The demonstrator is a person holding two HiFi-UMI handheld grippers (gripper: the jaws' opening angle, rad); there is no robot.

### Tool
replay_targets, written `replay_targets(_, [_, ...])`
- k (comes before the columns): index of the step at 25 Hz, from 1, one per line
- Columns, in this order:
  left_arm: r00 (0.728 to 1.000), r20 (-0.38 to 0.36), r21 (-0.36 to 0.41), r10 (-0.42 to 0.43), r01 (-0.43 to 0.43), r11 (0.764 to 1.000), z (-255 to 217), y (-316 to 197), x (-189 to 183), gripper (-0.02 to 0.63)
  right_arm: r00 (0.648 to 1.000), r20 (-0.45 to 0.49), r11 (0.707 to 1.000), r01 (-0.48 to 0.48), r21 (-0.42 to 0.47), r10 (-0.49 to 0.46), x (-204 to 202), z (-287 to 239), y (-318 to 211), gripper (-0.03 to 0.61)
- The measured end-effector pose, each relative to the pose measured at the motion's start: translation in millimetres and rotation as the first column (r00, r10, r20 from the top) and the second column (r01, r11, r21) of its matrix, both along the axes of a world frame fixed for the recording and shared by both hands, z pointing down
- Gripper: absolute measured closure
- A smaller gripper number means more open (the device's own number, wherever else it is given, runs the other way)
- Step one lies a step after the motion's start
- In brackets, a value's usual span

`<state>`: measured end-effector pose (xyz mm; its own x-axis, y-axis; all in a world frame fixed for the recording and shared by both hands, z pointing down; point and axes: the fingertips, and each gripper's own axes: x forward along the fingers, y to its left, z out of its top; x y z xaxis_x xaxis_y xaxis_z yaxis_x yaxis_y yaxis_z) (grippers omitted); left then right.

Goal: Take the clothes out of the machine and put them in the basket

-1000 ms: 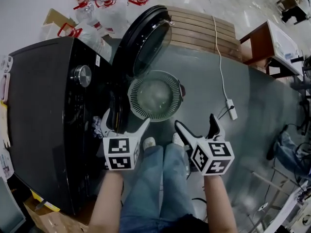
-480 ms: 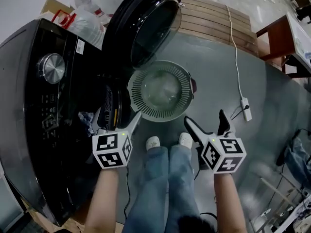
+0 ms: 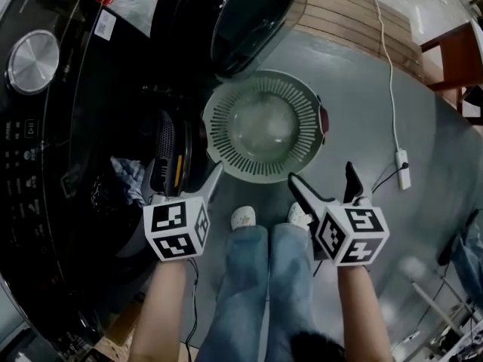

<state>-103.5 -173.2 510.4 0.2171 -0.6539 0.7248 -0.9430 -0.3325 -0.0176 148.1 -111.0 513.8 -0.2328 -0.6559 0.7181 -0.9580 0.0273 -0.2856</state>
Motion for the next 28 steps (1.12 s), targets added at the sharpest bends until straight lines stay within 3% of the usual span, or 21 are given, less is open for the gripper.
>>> replay_targets(5, [1.000,0.023,-0.007,-0.009,0.009,1.000,29.4,0.6,-16.0,0.046,0.999,-0.026,0.999,0.038,-0.023,-0.038,-16.4,35.0,-3.5,0.015])
replay_targets(10, [0.993,0.110,-0.003,0.031,-0.031,1.000,43.4,-5.3,-37.7,0.046,0.996,-0.035,0.996,0.076,-0.039,-0.077,-43.0,54.5,-12.9,0.015])
replay_targets(14, [0.978,0.206,0.023,-0.044,0.040,0.999,46.8,-19.9,-72.8,0.046,0.993,-0.030,0.993,0.112,-0.036,-0.113,-66.8,60.1,-21.6,0.015])
replay_targets(21, [0.899,0.342,0.122,-0.274,0.247,0.961,37.6,-51.7,-148.2,0.046,0.979,-0.027,0.978,0.203,-0.050,-0.204,-108.4,63.4,-26.7,0.015])
replay_targets(28, [0.833,0.413,0.145,-0.369,0.340,0.929,60.7,-86.3,-188.7,0.046,0.960,-0.017,0.960,0.277,-0.049,-0.278,-145.7,85.2,-29.1,0.015])
